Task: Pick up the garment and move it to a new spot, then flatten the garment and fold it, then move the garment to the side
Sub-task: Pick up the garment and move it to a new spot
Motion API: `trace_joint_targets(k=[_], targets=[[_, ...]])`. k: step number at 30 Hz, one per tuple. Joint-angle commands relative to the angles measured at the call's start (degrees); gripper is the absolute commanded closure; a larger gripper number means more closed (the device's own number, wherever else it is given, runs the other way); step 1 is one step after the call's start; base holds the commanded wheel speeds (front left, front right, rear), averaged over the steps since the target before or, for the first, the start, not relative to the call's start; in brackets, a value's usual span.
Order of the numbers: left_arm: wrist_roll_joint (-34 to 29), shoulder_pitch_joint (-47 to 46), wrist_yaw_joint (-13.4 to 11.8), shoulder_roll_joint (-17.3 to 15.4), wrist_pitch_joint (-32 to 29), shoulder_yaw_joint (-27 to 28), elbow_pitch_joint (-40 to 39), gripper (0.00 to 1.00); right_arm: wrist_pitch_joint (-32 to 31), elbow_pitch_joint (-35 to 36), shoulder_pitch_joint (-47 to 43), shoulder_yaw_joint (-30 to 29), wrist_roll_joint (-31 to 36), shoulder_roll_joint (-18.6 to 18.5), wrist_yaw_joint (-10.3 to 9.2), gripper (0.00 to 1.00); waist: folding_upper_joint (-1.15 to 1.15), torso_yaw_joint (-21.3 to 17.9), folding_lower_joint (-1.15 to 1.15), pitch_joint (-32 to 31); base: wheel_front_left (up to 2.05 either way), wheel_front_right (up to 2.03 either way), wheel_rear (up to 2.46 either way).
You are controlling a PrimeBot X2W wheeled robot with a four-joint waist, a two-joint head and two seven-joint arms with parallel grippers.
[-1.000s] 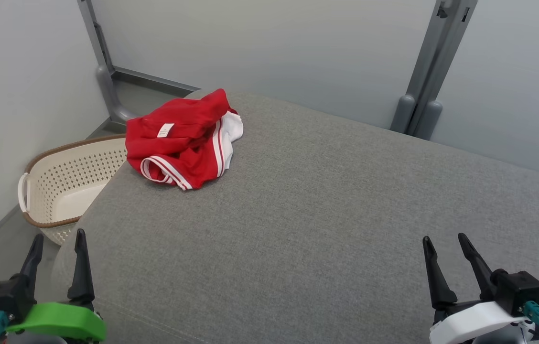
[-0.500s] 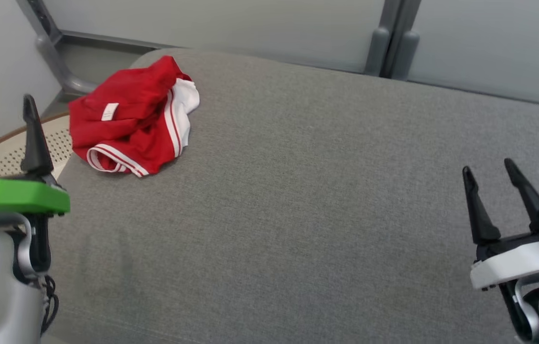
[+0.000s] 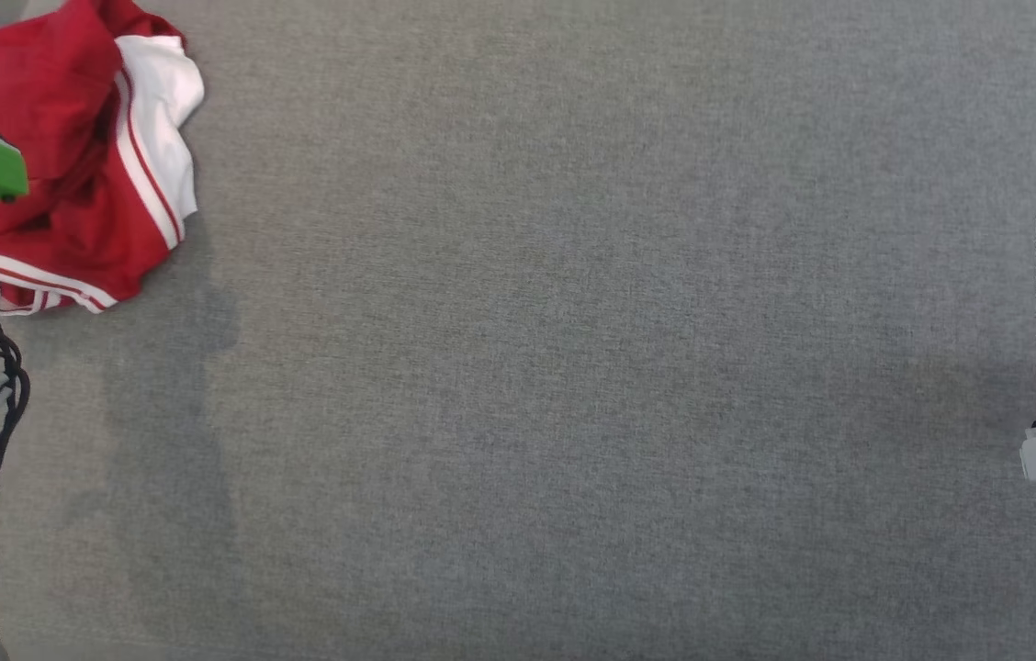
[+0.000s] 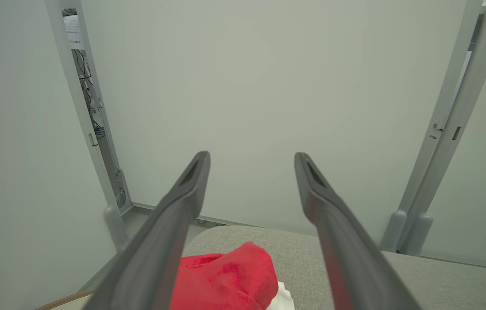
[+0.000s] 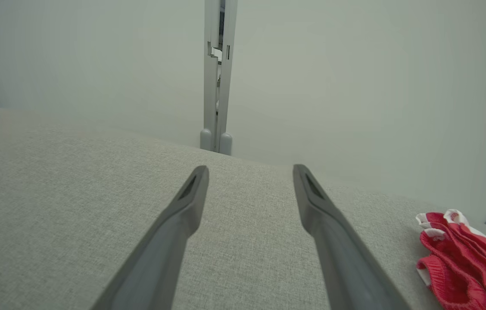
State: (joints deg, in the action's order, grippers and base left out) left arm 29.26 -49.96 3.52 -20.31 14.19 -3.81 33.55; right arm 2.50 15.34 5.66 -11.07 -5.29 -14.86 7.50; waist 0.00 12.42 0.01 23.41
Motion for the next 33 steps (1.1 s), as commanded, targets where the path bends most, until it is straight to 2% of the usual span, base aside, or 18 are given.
trace_joint_targets(k=[1, 6, 12, 18, 22, 24, 25, 33], targets=[[0.76, -2.08, 0.62, -0.96, 0.16, 0.07, 1.93, 0.00, -0.38, 1.19, 0.35, -0.34, 0.53, 0.04, -0.01, 0.00, 0.00, -4.79, -0.01, 7.62, 0.00, 0.00, 0.00], [2.12, -7.61, 1.64, -2.25, -0.57, 0.91, 11.31, 0.00, -1.31, 4.00, 0.16, -1.51, 0.91, -0.12, -0.01, 0.00, 0.00, -5.24, -0.01, 10.13, 0.00, 0.00, 0.00], [2.69, -10.71, 2.84, -2.94, -4.15, -0.68, 22.06, 0.00, -1.92, 5.69, 0.33, -2.33, 1.15, -0.04, -0.01, 0.00, 0.00, -5.07, -0.01, 11.25, 0.00, 0.00, 0.00], [4.50, -11.46, 3.54, -2.04, -13.64, -2.27, 31.80, 0.00, -2.71, 6.50, 0.55, -2.11, 1.47, 0.11, -0.01, 0.00, 0.00, -4.56, -0.01, 11.33, 0.00, 0.00, 0.00], [5.63, -11.75, 3.83, -1.23, -16.73, -2.66, 34.81, 0.00, -3.11, 6.73, 0.67, -1.77, 1.40, 0.07, -0.01, 0.00, 0.00, -4.30, -0.01, 11.16, 0.00, 0.00, 0.00], [6.42, -11.96, 3.87, -1.18, -17.78, -2.70, 35.69, 0.78, -3.32, 6.74, 0.77, -1.48, 1.32, 0.02, -0.01, 0.00, 0.00, -4.31, -0.01, 11.00, 0.00, 0.00, 0.00], [6.35, -11.87, 3.90, -1.24, -18.10, -3.03, 35.95, 1.00, -3.44, 6.66, 0.83, -1.35, 1.30, 0.01, -0.01, 0.00, 0.00, -4.38, -0.01, 10.88, 0.00, 0.00, 0.00], [7.77, -9.83, 4.05, -2.49, -13.88, -4.66, 35.23, 1.00, -2.10, 3.92, 0.33, 0.00, 0.51, 1.25, -0.01, 0.00, 0.00, -5.85, -0.01, 6.80, 0.00, 0.00, 0.00]])
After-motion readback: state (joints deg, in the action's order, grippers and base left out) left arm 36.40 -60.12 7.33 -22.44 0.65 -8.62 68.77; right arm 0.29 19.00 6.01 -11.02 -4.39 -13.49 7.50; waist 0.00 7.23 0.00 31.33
